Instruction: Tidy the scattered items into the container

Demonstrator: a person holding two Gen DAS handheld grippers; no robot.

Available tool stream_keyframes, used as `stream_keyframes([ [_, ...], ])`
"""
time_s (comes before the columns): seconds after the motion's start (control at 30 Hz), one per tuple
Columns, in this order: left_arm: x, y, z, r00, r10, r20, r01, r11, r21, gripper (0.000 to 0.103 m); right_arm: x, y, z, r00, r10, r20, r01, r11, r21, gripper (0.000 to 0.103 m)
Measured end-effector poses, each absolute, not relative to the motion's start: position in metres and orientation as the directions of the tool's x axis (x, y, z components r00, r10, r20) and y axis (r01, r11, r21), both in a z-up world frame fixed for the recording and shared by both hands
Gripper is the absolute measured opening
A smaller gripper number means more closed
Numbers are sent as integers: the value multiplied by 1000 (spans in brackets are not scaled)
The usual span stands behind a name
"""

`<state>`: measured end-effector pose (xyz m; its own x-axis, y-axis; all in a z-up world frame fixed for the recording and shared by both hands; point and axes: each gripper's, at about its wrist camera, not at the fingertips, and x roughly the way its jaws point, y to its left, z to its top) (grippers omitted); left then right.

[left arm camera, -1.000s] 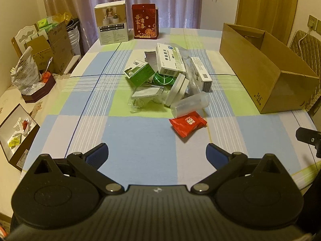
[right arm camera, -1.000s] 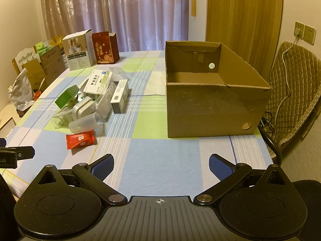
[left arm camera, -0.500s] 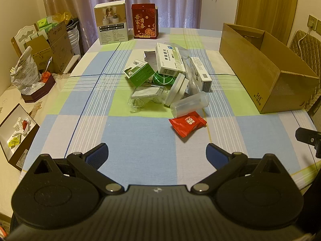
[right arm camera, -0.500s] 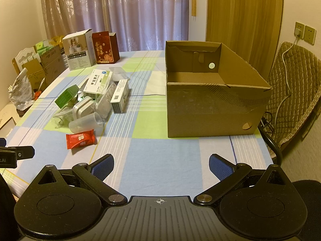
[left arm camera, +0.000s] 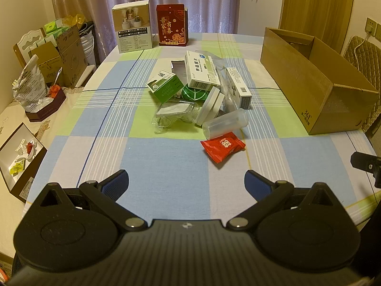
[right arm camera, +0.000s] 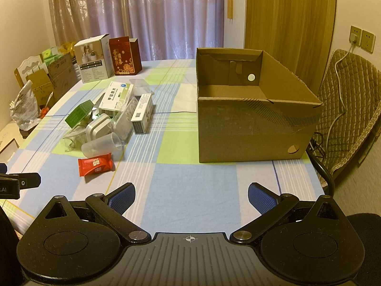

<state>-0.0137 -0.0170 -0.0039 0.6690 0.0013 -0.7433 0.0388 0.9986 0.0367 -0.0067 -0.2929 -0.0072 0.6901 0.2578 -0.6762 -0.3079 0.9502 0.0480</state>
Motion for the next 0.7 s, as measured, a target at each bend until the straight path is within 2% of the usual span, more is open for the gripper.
stream_keyframes([
  [0.4,-14,-16,-4,671,2,-741,34,999,33,102,-10,-291,-9,691,279,-667,-330,942,53,103],
  [0.7,-11,-9,0,677,0,-736,7,1000,6,102,-4,-297,0,697,316,-643,-301,944,137,103],
])
